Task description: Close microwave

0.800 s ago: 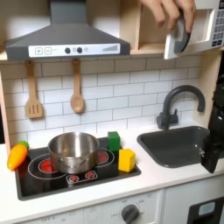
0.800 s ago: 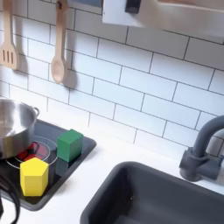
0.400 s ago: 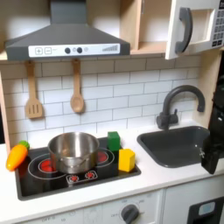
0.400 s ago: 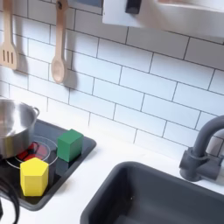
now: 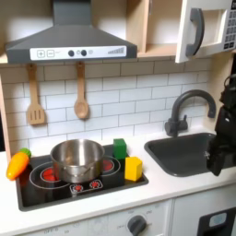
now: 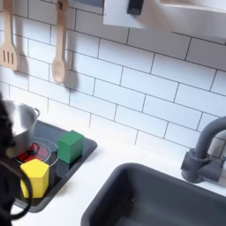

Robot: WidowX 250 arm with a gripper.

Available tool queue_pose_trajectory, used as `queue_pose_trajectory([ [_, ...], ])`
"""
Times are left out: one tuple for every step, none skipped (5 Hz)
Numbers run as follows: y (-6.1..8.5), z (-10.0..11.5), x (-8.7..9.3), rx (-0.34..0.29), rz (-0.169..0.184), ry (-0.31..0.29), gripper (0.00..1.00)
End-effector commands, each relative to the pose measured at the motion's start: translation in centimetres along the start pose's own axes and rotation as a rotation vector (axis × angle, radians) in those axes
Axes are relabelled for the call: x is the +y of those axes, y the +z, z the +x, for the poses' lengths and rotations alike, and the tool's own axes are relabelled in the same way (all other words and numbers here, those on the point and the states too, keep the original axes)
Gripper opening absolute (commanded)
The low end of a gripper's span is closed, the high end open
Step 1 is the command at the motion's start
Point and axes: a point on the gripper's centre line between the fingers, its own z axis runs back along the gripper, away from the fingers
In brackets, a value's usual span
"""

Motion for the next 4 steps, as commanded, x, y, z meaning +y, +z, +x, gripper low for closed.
queue_pose_trajectory([
  [0.8,2.4,-0.4,-0.055,-0.019,-0.030,1.00],
  [1.1,3.4,-0.6,-0.071,-0.017,-0.045,1.00],
  [1.6,4.4,-0.9,-0.092,-0.023,-0.060,1.00],
  [1.9,5.6,-1.1,-0.108,-0.024,-0.058,1.00],
])
